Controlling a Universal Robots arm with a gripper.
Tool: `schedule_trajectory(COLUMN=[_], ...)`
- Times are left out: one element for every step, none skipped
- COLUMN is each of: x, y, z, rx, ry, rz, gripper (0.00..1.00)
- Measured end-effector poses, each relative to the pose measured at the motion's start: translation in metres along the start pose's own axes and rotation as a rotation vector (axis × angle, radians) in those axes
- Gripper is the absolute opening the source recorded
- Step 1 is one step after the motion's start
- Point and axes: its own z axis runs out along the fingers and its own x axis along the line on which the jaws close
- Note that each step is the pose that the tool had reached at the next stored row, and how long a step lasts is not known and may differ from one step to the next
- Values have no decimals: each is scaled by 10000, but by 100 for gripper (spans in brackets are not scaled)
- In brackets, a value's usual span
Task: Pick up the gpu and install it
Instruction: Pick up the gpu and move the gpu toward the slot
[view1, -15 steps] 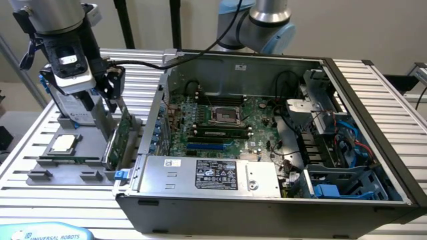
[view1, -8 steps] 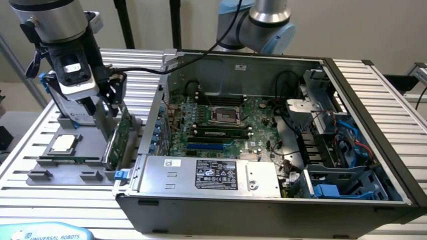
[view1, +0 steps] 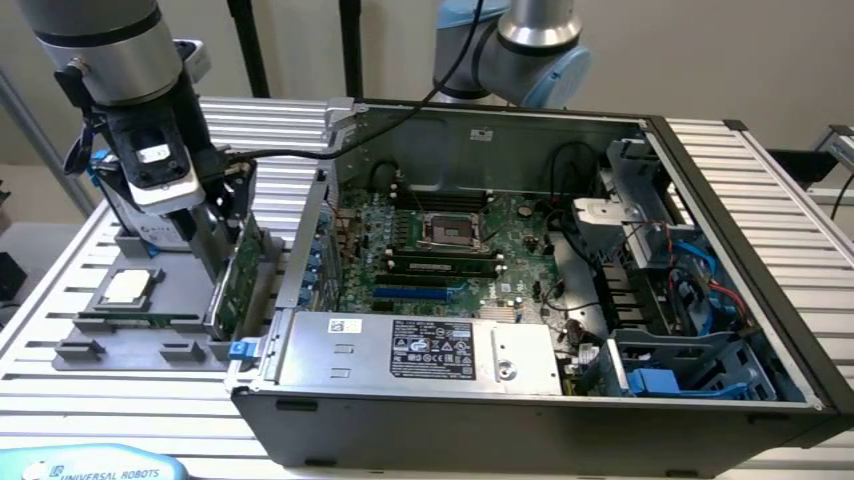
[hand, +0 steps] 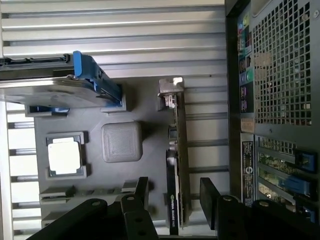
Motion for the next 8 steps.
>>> schedule_trajectory(x=[1, 1, 2, 2, 3, 3, 4, 4], y=[-1, -2, -3, -4, -5, -6, -6, -7], z=[18, 36, 54, 72, 90, 109, 127, 146], rx=[1, 0, -1, -1, -1, -1, -2, -3], ry=[1, 0, -3, -6, -12, -20, -31, -43], rz=[-9, -17, -22, -27, -31, -34, -36, -37], gripper=[54, 54, 54, 54, 54, 54, 54, 54])
